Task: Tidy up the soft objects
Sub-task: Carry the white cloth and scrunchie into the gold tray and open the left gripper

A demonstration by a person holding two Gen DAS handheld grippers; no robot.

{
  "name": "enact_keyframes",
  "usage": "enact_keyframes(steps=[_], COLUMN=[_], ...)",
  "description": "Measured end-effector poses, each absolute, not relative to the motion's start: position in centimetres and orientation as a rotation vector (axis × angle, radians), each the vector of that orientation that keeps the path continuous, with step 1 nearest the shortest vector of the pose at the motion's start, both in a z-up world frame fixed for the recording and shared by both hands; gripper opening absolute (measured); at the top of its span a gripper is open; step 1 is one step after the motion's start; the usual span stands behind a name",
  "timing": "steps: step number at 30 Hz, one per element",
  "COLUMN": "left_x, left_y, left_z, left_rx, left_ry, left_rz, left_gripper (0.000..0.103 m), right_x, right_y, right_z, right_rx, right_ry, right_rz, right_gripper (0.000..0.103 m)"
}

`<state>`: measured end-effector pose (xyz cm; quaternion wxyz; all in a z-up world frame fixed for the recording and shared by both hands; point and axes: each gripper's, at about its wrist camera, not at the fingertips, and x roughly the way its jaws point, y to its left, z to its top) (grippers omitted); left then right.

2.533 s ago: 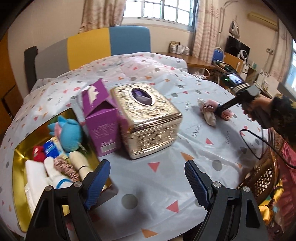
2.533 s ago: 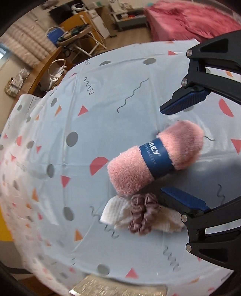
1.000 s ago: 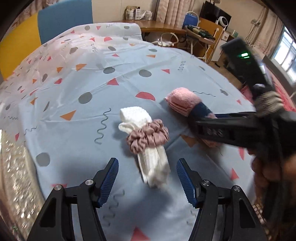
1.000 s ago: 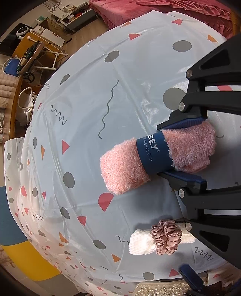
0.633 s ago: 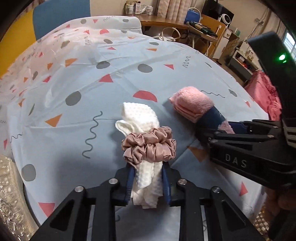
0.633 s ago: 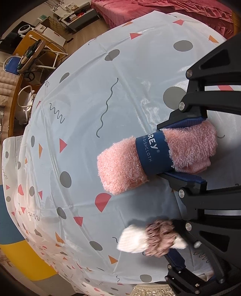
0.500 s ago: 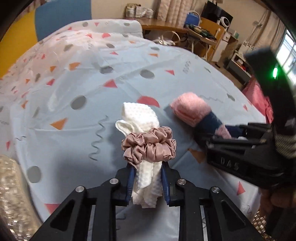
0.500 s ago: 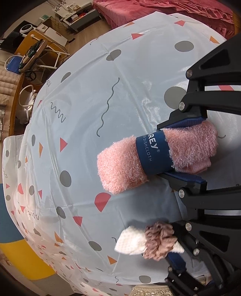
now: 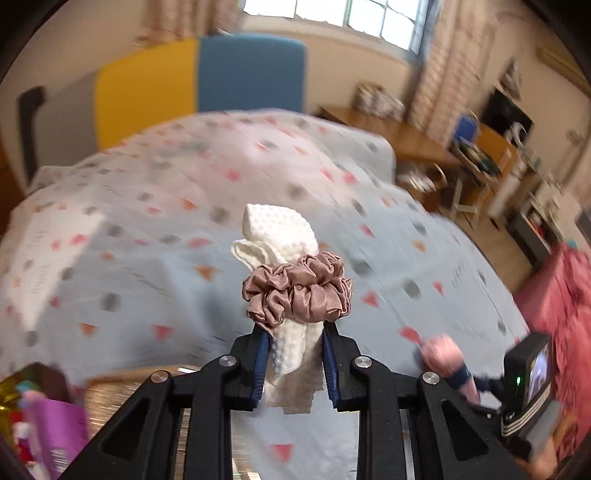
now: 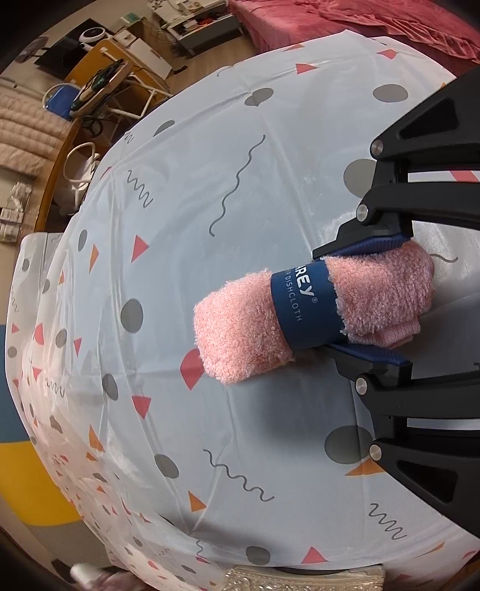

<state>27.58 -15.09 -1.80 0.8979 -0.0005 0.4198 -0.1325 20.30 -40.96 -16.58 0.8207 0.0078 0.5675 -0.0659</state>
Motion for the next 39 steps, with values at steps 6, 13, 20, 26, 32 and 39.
enact_keyframes(steps=[6,13,20,26,32,39], left_x=[27.4,24.1,18.2,12.6,6.7,3.6], left_y=[-7.0,2.9,13.4,20.6,25.1,23.7], left_z=[1.3,3.4,2.6,-1.3,-5.4,-7.5], left_rx=[-0.072,-0.163,-0.209,-0.288,-0.367,-0.395], left_ry=[0.8,0.73,0.703,0.744,0.776,0.8], left_rz=[-0.143,-0.016,0.115,0.212,0.296,0.234], left_gripper=[0.026,0.026,0.026,0.026,0.026,0.027], right_x=[20.3,20.1,19.8,19.4,19.4,19.3], right_y=[-40.9,-40.7,-39.5,-38.0,-37.4,-36.7], right_z=[-16.5,-16.4,-16.5,-16.6,-16.8,-16.9], right_rx=[0.002,-0.009,-0.104,-0.219,-0.28,-0.331], right_ry=[1.203,1.198,1.178,1.154,1.148,1.145], right_rz=[-0.136,-0.137,-0.143,-0.151,-0.158,-0.178], right_gripper=[0.041,0.042,0.042,0.04,0.039,0.038])
